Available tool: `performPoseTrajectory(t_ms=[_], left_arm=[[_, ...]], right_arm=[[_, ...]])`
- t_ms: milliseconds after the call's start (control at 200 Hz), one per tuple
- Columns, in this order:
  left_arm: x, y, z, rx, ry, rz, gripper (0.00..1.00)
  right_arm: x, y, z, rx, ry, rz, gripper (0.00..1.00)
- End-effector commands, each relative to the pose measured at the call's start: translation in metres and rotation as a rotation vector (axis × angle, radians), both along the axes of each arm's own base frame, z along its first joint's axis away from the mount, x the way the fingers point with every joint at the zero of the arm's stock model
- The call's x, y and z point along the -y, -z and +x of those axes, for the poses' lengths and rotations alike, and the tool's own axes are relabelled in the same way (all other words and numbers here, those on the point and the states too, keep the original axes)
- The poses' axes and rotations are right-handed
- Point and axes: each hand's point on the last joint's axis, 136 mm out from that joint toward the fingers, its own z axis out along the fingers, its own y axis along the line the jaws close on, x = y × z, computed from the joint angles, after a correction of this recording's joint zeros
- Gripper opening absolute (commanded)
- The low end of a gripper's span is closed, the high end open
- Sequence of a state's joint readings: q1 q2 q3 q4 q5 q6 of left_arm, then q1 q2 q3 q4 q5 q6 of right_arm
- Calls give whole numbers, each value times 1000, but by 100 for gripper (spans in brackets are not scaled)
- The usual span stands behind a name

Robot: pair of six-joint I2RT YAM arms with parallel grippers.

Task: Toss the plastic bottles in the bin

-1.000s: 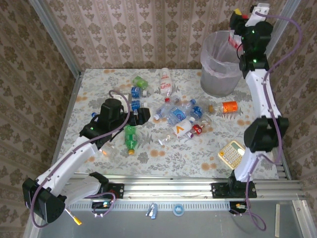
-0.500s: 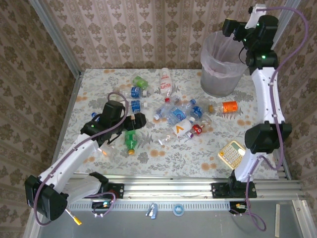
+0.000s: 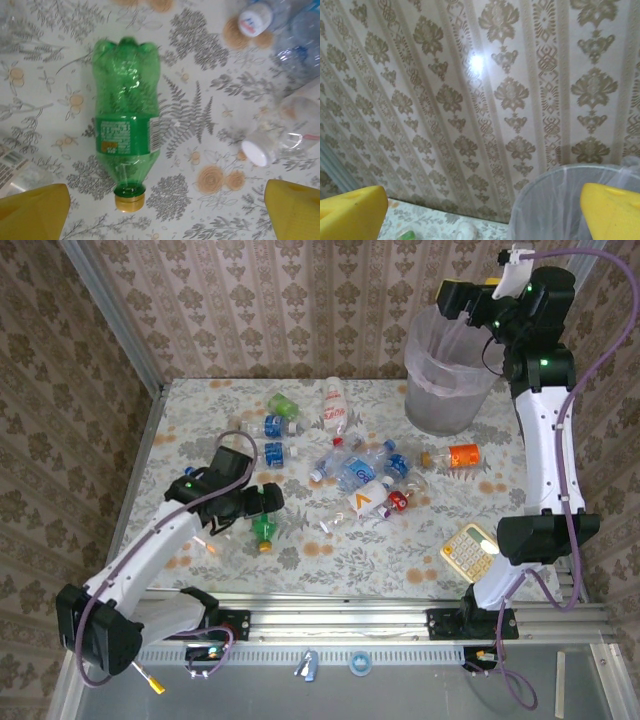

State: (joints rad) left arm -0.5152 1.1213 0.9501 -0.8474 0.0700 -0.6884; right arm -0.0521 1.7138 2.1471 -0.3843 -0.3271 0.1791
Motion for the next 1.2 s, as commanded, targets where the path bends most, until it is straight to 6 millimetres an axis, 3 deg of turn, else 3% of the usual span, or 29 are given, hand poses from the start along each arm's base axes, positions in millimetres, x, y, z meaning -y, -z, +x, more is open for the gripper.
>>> performPoseTrajectory(t_ms=[0, 525, 905, 1195], left_arm=[[-9, 3, -8, -59, -26, 43, 100], [-12, 38, 0, -206, 9, 175, 100], [-7, 68, 5, -292, 53, 233, 89], [-4, 92, 5, -325, 72, 242, 86]], right_arm=[[-13, -8, -17, 5, -54, -12, 100], [-45, -10, -53, -1, -177, -12, 100], [-61, 13, -63, -53, -216, 17, 100], [-71, 34, -65, -110, -243, 42, 100]])
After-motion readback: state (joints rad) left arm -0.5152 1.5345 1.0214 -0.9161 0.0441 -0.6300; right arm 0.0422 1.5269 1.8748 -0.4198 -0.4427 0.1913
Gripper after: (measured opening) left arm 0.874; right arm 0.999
